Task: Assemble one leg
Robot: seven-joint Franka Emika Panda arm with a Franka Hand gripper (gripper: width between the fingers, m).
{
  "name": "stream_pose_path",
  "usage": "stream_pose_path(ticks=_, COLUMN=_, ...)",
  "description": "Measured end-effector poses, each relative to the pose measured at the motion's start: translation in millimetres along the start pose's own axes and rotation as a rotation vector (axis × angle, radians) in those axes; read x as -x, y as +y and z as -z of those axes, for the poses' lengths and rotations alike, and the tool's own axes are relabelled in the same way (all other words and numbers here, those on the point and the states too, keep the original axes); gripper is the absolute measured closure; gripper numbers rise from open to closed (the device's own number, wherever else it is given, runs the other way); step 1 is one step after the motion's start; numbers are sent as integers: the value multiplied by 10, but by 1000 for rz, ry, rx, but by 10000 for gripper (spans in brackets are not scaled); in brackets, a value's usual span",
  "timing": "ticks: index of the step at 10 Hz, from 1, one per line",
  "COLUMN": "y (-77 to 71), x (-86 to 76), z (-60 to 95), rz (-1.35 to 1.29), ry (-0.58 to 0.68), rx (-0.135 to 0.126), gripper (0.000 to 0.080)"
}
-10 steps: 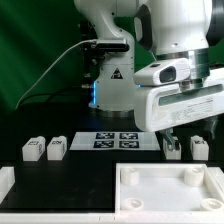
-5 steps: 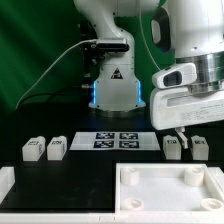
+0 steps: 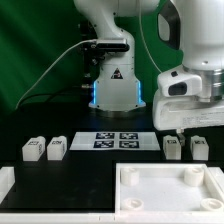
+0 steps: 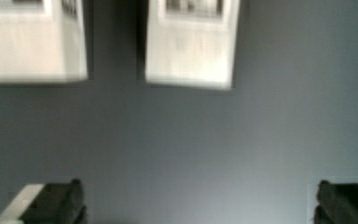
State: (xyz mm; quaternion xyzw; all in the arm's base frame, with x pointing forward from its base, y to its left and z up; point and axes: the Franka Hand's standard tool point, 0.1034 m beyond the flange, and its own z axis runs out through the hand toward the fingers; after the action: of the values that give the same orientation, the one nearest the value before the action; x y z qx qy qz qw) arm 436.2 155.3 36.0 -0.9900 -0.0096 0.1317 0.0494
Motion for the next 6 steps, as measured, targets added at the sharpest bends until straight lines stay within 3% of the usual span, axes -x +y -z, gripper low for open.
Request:
stream_pose_path(ticks=4, y=-25, x=50, z=14, rz=-10, ry=-330, rx=9, gripper=150)
stream_pose_path(ticks=6, y=-146, x=105, z=31, rz=-44, ry=-561, rx=28, gripper=150)
